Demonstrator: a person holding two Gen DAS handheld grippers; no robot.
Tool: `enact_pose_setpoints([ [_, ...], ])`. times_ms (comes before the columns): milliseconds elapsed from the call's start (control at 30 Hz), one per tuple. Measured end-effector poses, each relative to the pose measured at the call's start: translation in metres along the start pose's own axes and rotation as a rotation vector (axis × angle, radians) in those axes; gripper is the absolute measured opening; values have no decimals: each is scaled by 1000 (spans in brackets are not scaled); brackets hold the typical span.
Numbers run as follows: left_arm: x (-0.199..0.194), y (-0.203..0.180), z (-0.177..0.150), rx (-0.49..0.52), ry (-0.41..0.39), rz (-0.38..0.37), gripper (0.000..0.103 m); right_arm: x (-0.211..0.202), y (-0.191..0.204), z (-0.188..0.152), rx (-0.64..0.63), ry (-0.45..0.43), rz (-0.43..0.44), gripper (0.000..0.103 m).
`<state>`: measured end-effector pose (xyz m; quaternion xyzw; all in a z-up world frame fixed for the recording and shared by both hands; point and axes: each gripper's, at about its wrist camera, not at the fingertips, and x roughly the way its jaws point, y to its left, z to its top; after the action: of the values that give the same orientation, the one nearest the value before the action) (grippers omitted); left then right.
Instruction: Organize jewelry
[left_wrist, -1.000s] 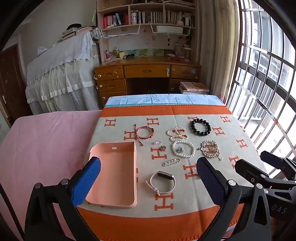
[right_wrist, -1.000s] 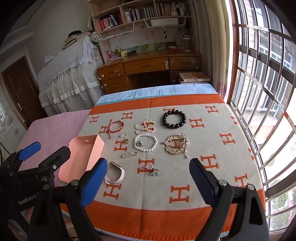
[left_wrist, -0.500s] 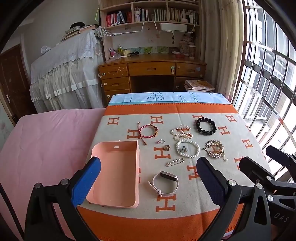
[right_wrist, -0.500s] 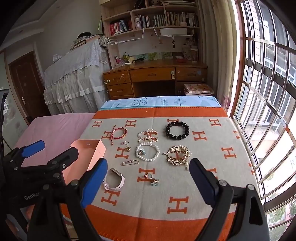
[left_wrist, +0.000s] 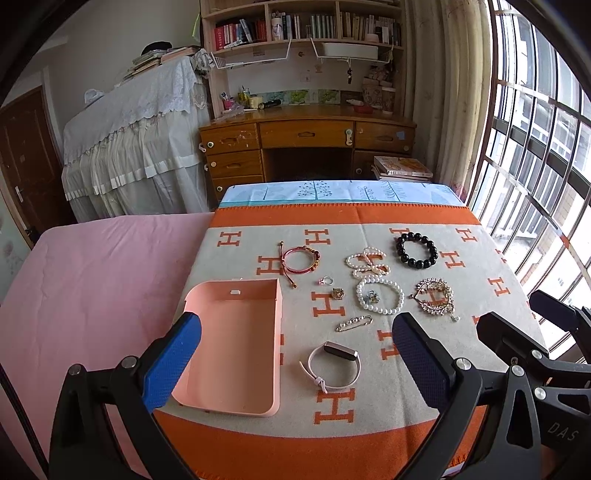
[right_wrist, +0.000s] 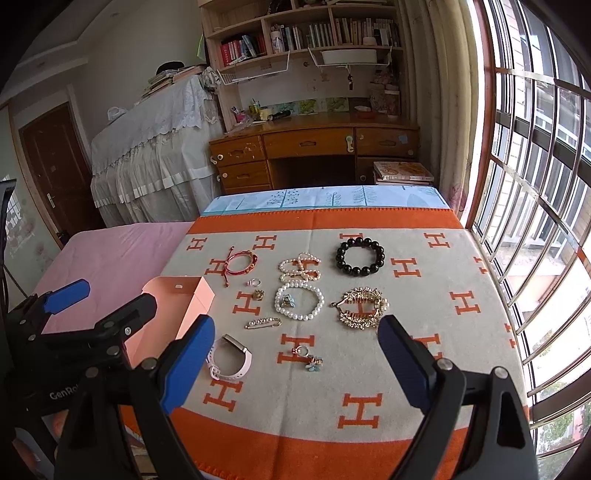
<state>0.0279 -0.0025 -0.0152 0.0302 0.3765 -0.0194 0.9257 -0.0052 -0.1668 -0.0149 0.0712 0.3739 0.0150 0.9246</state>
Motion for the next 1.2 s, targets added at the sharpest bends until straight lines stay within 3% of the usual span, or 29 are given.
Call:
enact_pose_setpoints([
  [1200,8,11,-7,-15,37,-13,102,12,6,-2,-2,23,6,91],
])
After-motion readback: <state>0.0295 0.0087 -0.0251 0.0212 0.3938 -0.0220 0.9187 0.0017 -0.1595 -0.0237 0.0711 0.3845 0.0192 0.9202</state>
